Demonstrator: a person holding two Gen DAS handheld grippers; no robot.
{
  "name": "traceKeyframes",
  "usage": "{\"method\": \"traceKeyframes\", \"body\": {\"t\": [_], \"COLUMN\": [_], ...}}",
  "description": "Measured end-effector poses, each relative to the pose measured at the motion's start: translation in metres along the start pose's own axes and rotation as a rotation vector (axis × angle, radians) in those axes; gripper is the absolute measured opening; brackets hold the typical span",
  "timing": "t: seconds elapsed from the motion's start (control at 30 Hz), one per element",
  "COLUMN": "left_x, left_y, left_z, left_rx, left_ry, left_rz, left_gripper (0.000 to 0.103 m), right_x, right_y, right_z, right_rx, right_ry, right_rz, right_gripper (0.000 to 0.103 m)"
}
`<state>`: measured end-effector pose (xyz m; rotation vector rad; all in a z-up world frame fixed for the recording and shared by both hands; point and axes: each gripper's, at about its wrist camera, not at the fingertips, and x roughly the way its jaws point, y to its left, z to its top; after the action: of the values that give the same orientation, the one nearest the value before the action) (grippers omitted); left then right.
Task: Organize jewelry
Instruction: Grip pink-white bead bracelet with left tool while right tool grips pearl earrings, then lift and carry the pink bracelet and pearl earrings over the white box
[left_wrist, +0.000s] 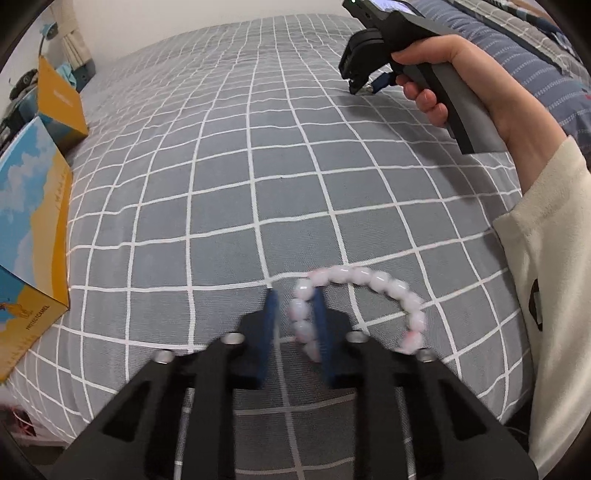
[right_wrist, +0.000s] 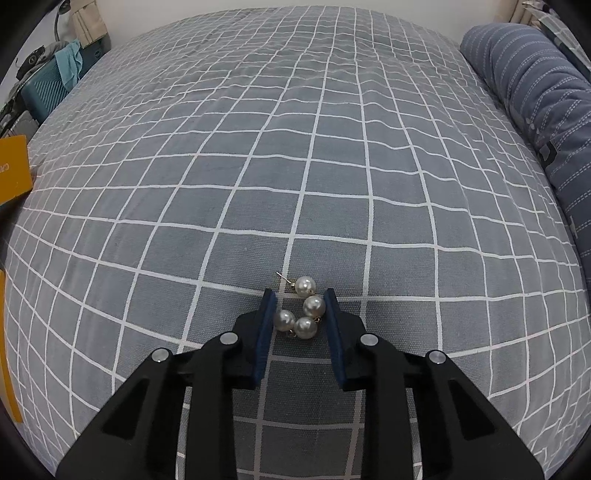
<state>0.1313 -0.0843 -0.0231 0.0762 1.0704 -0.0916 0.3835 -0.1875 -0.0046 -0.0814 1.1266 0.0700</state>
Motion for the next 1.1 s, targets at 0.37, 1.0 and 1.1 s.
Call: {"method": "traceKeyframes", "body": {"t": [0.37, 1.0, 1.1], "left_x": [-0.005, -0.033, -0.04], "left_y": [0.003, 0.01, 0.014], "left_z": [0.002, 0.012, 0.017], "left_rx": [0.0, -0.003, -0.011], "left_ry": [-0.008, -0.079, -0.101], "left_rz": [-0.052, -0.066, -0.049], "left_gripper": [0.01, 0.01, 0.01], "right_x": [-0.007, -0.053, -0.064], "right_y": [-0.002, 0.01, 0.015], "right_z": [0.001, -0.002, -0.004], "right_rx": [0.021, 0.027, 0.027], "right_ry": [-0.035, -0.134, -0.148], "right_rz": [-0.017, -0.016, -0.016], "right_gripper": [0.026, 0.026, 0.026]}}
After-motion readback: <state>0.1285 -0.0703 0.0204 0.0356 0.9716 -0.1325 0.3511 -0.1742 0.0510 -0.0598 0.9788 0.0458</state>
